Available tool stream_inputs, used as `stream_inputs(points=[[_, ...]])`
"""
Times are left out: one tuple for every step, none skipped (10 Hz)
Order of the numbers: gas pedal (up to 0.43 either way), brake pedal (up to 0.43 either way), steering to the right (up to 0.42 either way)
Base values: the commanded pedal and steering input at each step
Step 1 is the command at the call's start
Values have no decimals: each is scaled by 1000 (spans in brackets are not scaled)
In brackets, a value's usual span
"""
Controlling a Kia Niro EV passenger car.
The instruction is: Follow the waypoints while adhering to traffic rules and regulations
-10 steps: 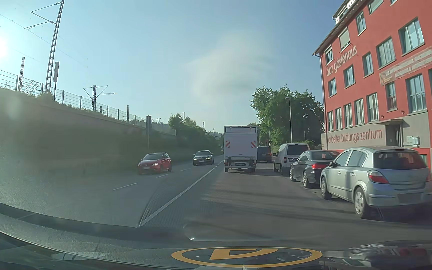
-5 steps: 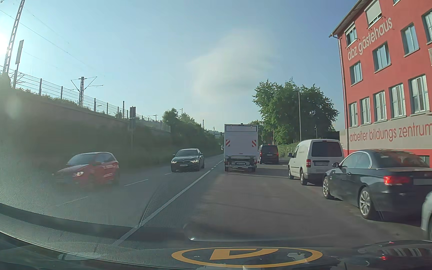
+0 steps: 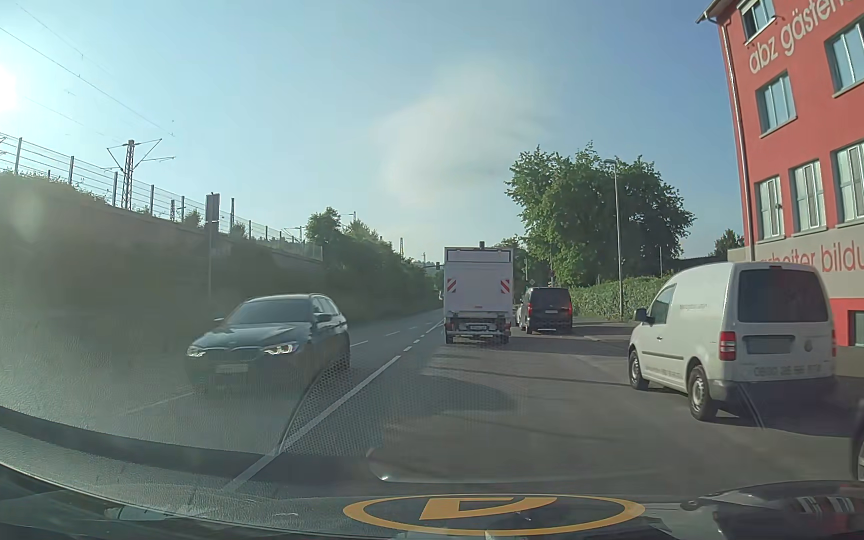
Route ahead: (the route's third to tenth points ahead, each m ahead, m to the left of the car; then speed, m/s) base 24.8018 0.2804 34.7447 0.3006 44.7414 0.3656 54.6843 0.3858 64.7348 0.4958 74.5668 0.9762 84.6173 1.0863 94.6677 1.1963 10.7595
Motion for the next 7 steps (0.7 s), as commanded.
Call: stream_inputs(points=[[79,0,0],[79,0,-1],[79,0,-1],[67,0,-1],[67,0,-3],[79,0,-4],[79,0,-4]])
